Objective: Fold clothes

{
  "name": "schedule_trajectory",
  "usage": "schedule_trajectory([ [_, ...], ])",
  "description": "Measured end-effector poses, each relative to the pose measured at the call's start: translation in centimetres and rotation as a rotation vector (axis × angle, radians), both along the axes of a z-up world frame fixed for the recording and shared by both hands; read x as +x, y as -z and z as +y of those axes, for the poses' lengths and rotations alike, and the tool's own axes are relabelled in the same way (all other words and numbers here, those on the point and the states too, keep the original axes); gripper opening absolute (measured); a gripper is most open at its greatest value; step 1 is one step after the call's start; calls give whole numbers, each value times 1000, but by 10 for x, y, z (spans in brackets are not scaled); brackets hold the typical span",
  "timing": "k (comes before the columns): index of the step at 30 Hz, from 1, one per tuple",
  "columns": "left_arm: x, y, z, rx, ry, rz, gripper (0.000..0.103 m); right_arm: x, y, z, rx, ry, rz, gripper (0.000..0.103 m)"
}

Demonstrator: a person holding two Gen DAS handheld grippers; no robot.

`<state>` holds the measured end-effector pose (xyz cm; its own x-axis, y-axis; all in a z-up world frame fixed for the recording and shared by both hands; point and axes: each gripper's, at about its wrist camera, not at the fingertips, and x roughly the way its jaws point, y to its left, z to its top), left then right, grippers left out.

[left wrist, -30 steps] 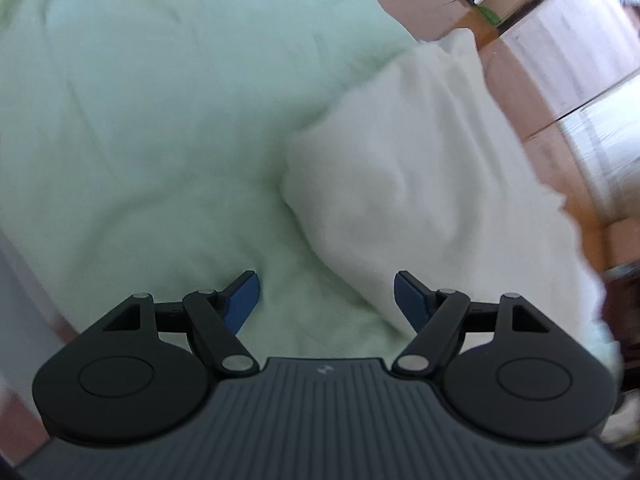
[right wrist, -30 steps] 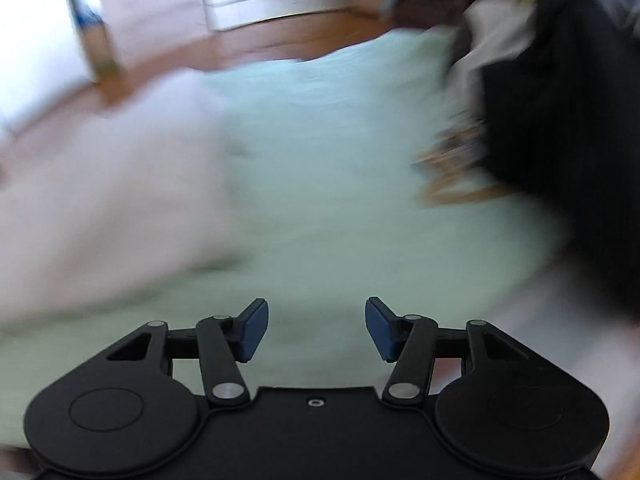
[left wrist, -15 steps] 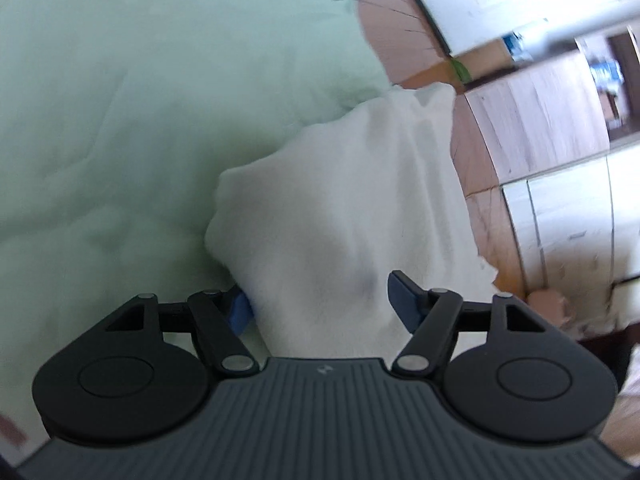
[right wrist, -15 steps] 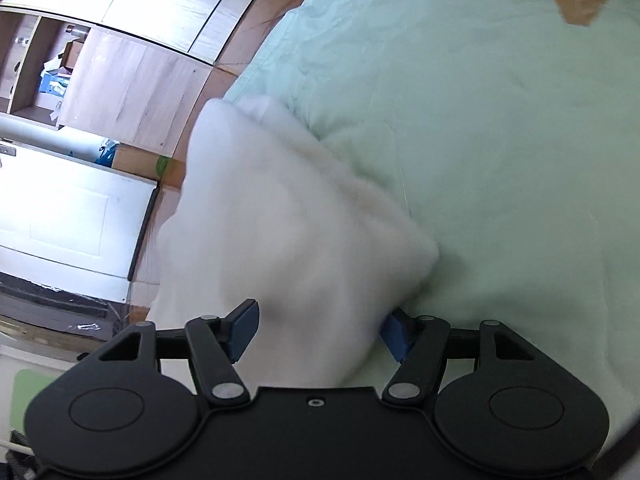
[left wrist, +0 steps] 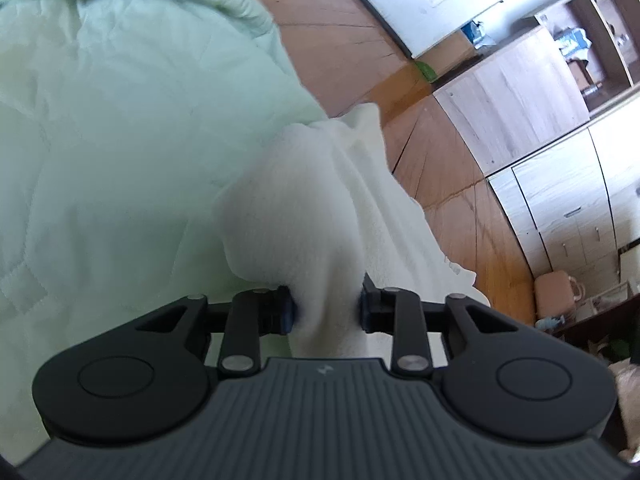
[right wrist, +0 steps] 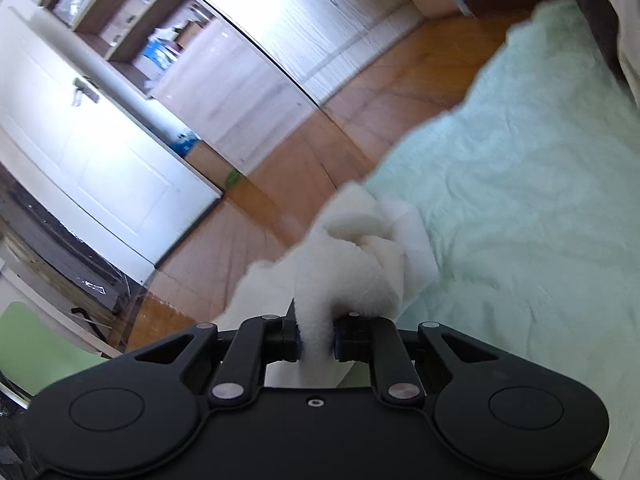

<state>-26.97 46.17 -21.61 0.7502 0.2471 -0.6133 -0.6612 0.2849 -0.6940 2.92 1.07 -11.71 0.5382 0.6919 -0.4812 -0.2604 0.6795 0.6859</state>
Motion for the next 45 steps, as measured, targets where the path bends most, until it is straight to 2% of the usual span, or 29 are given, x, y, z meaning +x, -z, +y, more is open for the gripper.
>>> schedule_trajectory([
  [3, 3, 15, 5, -33, -6, 23, 33, -7, 23, -3, -4, 12, 64, 21],
  [6, 1, 26, 10, -48, -19, 4, 42, -17, 43, -6, 4, 27, 96, 29],
  [7, 0, 29, 12, -55, -25, -5, 45, -20, 49, -7, 3, 34, 108, 40],
  [8, 0, 32, 15, -67, -32, -14, 50, -19, 56, -6, -2, 41, 121, 57],
  [10, 0, 40, 24, -101, -48, -31, 54, -9, 71, 0, -14, 45, 144, 66],
  [12, 4, 45, 29, -126, -47, -54, 54, 6, 81, 7, -16, 30, 149, 68],
  [13, 7, 47, 31, -137, -45, -66, 45, 12, 84, 10, -6, 29, 145, 68],
  [14, 12, 43, 30, -104, -8, -41, 37, 16, 84, 12, 7, 38, 139, 65],
  [15, 19, 37, 29, -61, 37, -8, 36, 19, 83, 13, 26, 40, 131, 60],
  [16, 24, 27, 26, -12, 66, 36, 35, 23, 75, 15, 33, 14, 98, 44],
  [17, 30, 17, 23, 39, 92, 83, 33, 29, 64, 18, 26, -30, 50, 35],
  [20, 35, -17, 12, 121, 114, 88, 29, 37, 14, 26, -10, -125, -111, 27],
  [23, 23, -58, -15, 193, 112, 30, 28, 24, -41, 10, 11, -85, -195, 25],
  [24, 13, -64, -28, 164, 102, 12, 28, 13, -56, 0, 23, -52, -224, 25],
  [26, -8, -73, -55, 84, 79, -20, 32, -14, -71, -27, -14, 37, -266, 25],
  [28, -17, -56, -85, 21, 96, 20, 35, -35, -64, -54, -107, 110, -267, 25],
  [29, -14, -40, -97, 0, 132, 73, 37, -42, -53, -68, -153, 140, -246, 25],
  [31, -6, -3, -118, -58, 203, 199, 37, -43, -17, -95, -175, 188, -134, 25],
  [33, -11, 24, -128, -111, 169, 231, 41, -41, 19, -115, -184, 231, -14, 25],
  [34, -16, 25, -129, -109, 152, 214, 42, -41, 35, -118, -193, 248, 28, 25],
  [36, -24, 18, -128, -88, 125, 175, 42, -42, 51, -120, -195, 257, 37, 25],
  [39, -31, -2, -123, -35, 87, 127, 42, -42, 50, -120, -190, 248, 21, 25],
  [40, -36, -10, -124, 11, 43, 136, 42, -42, 46, -118, -200, 235, 4, 25],
  [43, -52, -32, -128, 164, -106, 179, 42, -41, 43, -115, -223, 215, -29, 25],
  [45, -54, -40, -120, 209, -155, 350, 41, -42, 47, -118, -234, 218, -16, 25],
])
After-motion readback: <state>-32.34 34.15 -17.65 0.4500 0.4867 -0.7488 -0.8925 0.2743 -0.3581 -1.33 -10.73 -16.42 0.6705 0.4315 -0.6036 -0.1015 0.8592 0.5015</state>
